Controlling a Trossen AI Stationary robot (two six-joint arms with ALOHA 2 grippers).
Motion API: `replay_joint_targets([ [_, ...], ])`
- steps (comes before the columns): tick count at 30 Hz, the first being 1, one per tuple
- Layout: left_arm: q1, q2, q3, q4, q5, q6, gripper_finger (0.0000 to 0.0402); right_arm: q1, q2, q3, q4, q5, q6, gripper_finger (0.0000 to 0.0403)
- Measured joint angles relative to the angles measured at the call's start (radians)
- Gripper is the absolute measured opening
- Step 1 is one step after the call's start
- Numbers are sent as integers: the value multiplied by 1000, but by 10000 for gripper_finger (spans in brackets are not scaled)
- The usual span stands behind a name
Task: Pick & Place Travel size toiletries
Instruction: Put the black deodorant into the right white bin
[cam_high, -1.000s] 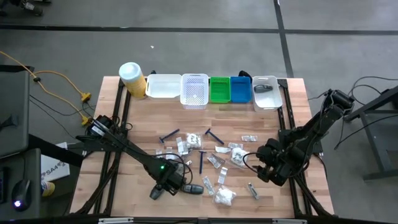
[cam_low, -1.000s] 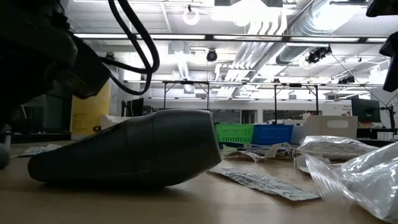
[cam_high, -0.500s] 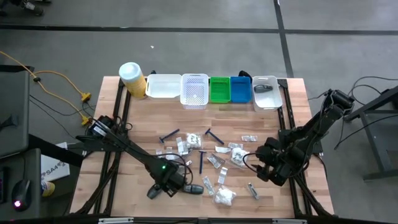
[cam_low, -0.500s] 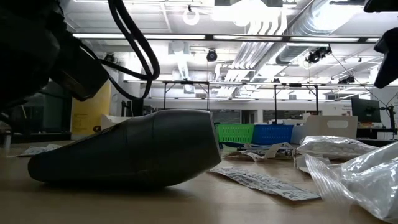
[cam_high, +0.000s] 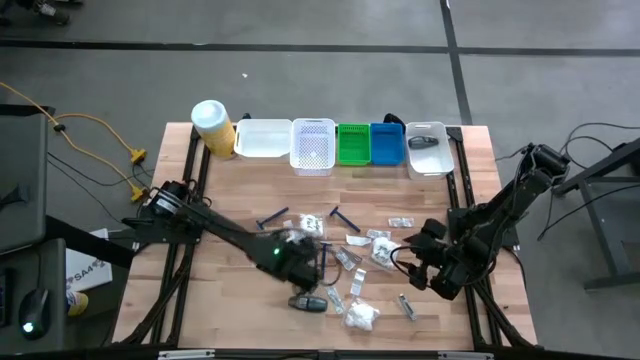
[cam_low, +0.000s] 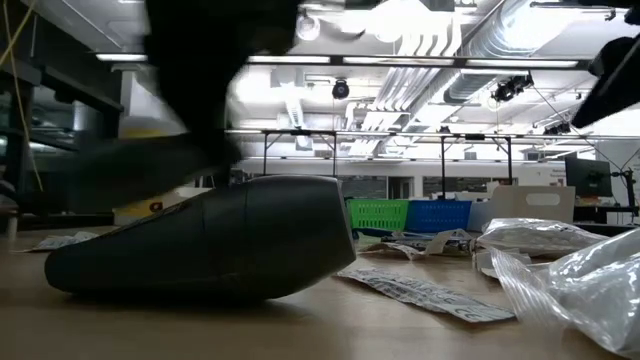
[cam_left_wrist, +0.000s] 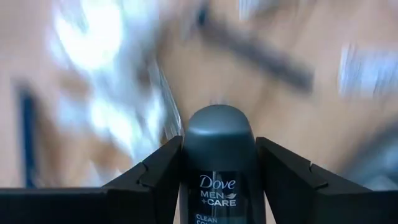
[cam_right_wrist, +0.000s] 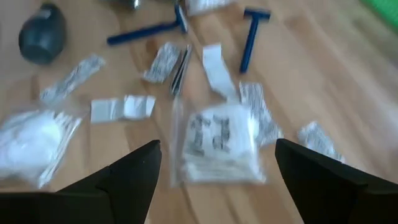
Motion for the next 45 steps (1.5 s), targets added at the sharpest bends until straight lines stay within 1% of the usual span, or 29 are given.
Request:
replay_joint_targets([
  [3,53,-1,49,122,-128,189,180,-10,0,-7,-7,63,6,309],
  [4,73,-1,65,170,-154,258,180,-16,0,-7,-13,80,6,309],
  [7,146,-3,96,360,-163,473,180,-27,-29,-7,-31,144,1,309],
  [9,199,-4,96,504,-135,605,180,-35,-58,-3,-73,174,1,309],
  [12,276,-4,96,692,-29,770,180,-45,-98,-3,-116,189,-9,309],
  [14,321,-4,96,802,83,838,180,-59,-102,-5,-116,246,-36,309],
  [18,390,-4,96,927,333,909,180,-81,-100,-32,-79,356,-116,309],
  [20,412,-4,96,965,429,937,180,-105,-100,-59,-27,397,-153,309],
  [22,428,-4,96,988,485,962,180,-130,-100,-82,25,432,-188,309],
  [24,433,-4,96,996,509,985,180,-144,-100,-86,69,462,-214,309],
  [27,429,-4,96,998,514,1017,180,-165,-100,-87,135,457,-278,309],
  [29,427,-4,96,998,513,1033,180,-184,-100,-88,213,451,-357,309],
  [33,428,-4,96,1002,513,1045,180,-224,-100,-88,437,422,-600,313],
  [36,428,-4,96,1004,512,1048,180,-269,-100,-87,584,349,-742,322],
  [41,429,-4,96,1019,509,1057,180,-355,-100,-87,658,247,-816,334],
  [45,428,-5,96,1038,514,1057,180,-403,-100,-87,733,170,-865,331],
])
